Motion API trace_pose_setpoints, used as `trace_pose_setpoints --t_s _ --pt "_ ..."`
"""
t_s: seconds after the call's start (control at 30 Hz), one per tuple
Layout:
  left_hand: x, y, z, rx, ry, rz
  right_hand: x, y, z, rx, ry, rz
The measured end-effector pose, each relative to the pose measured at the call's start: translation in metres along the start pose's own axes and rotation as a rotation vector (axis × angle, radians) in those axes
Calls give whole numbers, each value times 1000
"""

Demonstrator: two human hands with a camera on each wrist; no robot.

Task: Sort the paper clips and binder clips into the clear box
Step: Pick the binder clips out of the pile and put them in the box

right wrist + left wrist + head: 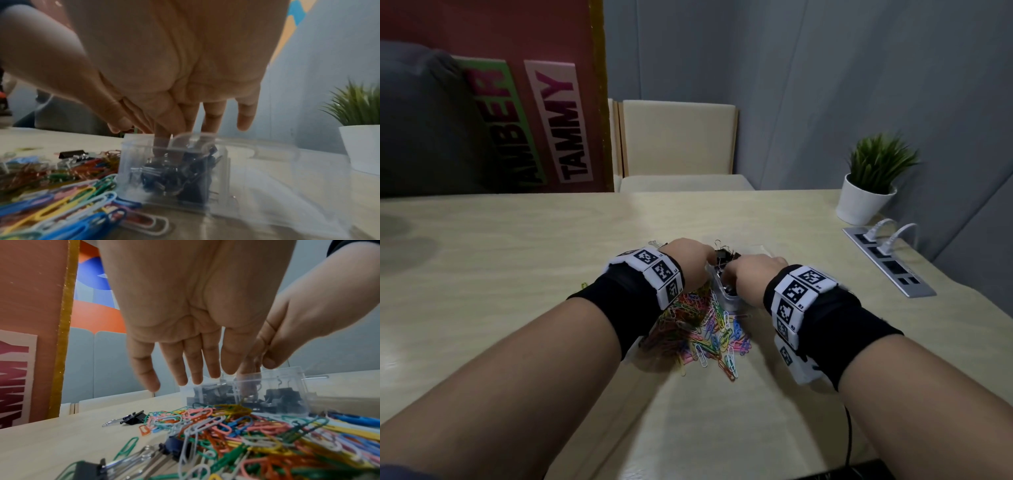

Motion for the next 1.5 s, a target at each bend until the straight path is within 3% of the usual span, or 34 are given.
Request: trace_pose_setpoints --t_s 0.07,0.17,0.27,0.47,0.57,0.8,0.93,1.0,1.27,1.37,1.5 --pt "0 -1 0 17 -12 7 1 -1 2 9 18 -4" --pt "1 -2 3 29 -11 15 -10 0 1 33 -32 -157" --pt "5 -3 23 -35 66 1 -18 2 5 10 -103 -229" --pt "4 3 85 -246 33 23 -24 -1 37 -106 -229 -214" --pt "13 8 105 -286 23 52 -23 -9 57 -159 -176 -146" --pt "22 7 113 -207 13 95 -29 -48 92 -124 -8 -54" --pt "28 4 116 -199 -86 205 -15 -97 105 -95 27 -43" --pt "29 4 120 -205 -109 228 -17 -95 111 -113 3 -44" --pt "13 16 120 -104 120 113 -5 -116 114 -105 17 10" --pt "20 15 106 -54 68 163 6 -142 109 -78 121 26" --pt "30 10 95 -53 -97 108 -4 -113 121 -67 175 44"
Point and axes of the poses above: each hand's wrist, its own y-axis away from the middle knuckle, its own x-axis out of the palm, z = x × y, the point moved 5 cm from there along -y, towards the middle knuckle, and after that the axes turned 2 degrees about z, right-handed, at the moved point
